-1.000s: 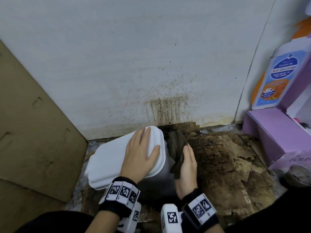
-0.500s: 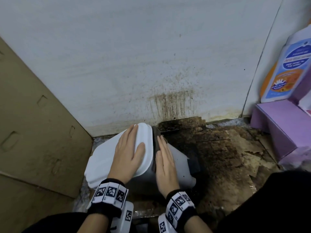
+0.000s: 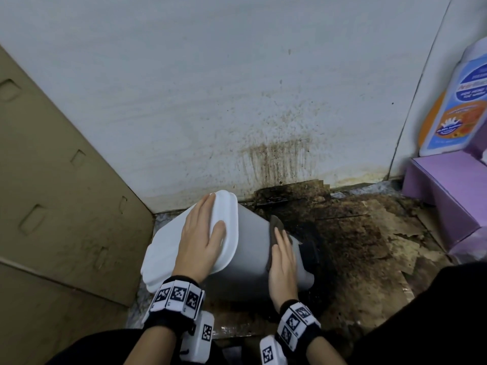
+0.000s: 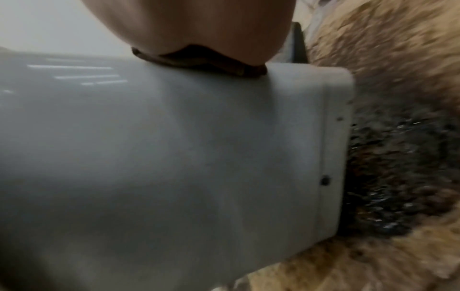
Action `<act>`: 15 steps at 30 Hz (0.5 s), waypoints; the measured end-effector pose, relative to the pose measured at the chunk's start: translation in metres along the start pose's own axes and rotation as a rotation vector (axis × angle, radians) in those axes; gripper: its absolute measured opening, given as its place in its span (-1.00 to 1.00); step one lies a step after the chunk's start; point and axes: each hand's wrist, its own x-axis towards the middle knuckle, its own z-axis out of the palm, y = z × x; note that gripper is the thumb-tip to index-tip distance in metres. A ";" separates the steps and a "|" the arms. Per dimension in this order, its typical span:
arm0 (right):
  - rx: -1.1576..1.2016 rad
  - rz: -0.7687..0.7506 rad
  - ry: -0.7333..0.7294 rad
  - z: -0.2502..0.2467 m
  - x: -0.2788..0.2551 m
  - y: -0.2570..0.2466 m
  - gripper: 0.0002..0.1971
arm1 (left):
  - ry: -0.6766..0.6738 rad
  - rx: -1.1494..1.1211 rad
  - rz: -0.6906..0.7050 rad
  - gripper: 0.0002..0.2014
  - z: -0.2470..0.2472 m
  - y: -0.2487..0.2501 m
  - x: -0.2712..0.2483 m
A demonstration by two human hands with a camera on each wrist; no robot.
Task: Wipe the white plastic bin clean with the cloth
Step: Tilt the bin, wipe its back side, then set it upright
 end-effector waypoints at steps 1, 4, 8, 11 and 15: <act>0.011 -0.046 -0.013 0.006 -0.004 -0.012 -0.59 | 0.003 0.004 0.004 -0.28 0.001 0.000 0.000; 0.042 -0.195 -0.097 0.017 -0.017 -0.049 -0.56 | 0.013 0.011 0.011 -0.28 0.002 -0.001 0.001; -0.062 -0.355 -0.188 0.010 -0.017 -0.054 -0.53 | 0.004 -0.003 0.010 -0.28 0.003 0.000 -0.001; -0.090 -0.295 -0.163 -0.006 -0.001 -0.014 -0.54 | 0.000 -0.012 0.016 -0.29 0.003 0.001 -0.003; -0.089 0.064 -0.078 -0.030 0.017 0.032 -0.58 | -0.008 -0.012 0.012 -0.30 0.006 0.007 -0.003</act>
